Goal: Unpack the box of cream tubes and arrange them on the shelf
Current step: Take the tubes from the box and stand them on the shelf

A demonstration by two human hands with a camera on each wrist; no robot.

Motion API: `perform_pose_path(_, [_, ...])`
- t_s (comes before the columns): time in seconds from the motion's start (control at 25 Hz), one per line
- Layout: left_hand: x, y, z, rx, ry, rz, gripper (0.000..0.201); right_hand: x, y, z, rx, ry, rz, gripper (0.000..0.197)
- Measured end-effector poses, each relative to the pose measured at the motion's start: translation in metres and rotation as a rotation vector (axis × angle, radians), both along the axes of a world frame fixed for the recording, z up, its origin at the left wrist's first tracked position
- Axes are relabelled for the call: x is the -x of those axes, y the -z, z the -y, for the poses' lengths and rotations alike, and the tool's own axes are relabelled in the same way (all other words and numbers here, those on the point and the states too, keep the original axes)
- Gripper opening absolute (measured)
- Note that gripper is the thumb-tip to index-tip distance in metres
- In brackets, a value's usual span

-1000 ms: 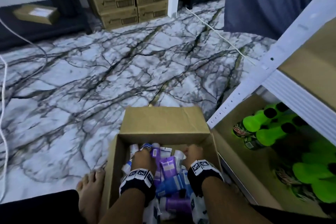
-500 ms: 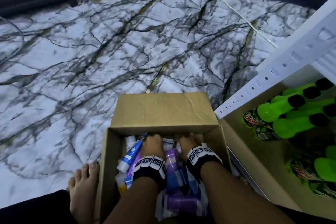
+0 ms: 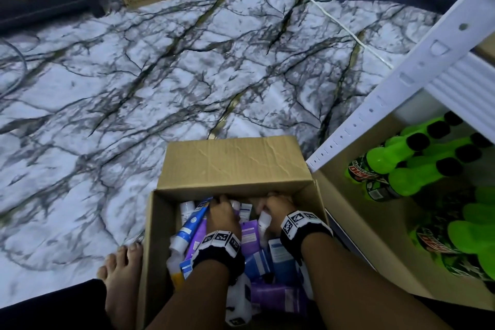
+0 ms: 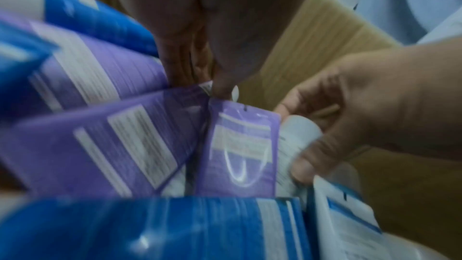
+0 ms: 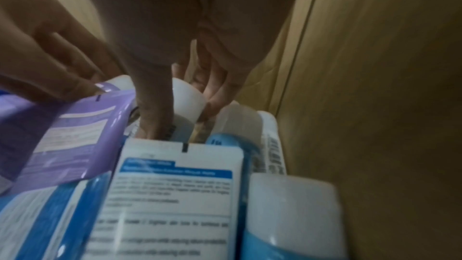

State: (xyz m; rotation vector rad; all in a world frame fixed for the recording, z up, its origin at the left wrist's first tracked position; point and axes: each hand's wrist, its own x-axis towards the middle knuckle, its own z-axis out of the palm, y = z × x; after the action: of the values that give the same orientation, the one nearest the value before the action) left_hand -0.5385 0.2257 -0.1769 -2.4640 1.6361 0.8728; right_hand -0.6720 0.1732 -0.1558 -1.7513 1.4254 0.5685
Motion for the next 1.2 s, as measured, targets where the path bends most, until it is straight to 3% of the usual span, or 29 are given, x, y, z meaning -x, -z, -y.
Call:
perform_pose_path(0.12, [-0.009, -0.015, -0.004, 0.035, 0.029, -0.010, 0.026, 0.010, -0.029, -0.008, 0.036, 0.083, 0.059, 0.042])
perform_pose_path(0.24, [-0.016, -0.037, -0.011, 0.073, 0.033, -0.047, 0.035, 0.019, -0.059, -0.017, 0.152, 0.129, 0.062, 0.028])
perform_pose_path(0.36, [-0.021, -0.061, -0.013, 0.096, 0.107, -0.041, 0.038, 0.025, -0.092, -0.025, 0.245, 0.133, 0.027, 0.031])
perform_pose_path(0.64, [-0.026, -0.163, -0.017, 0.276, 0.054, -0.138, 0.035, 0.046, -0.169, -0.049, 0.517, 0.358, 0.058, 0.032])
perform_pose_path(0.88, [-0.018, -0.249, -0.030, 0.406, 0.082, -0.043, 0.050, 0.072, -0.234, -0.072, 0.663, 0.473, 0.165, 0.023])
perform_pose_path(0.96, [-0.012, -0.275, -0.037, 0.486, -0.018, -0.137, 0.052, 0.082, -0.252, -0.079, 0.719, 0.514, 0.204, 0.027])
perform_pose_path(1.08, [0.005, -0.297, -0.043, 0.649, -0.176, -0.427, 0.052, 0.099, -0.278, -0.089, 0.818, 0.553, 0.278, 0.029])
perform_pose_path(1.2, [0.030, -0.318, -0.043, 0.758, -0.188, -0.705, 0.054, 0.118, -0.308, -0.100, 0.902, 0.640, 0.380, 0.034])
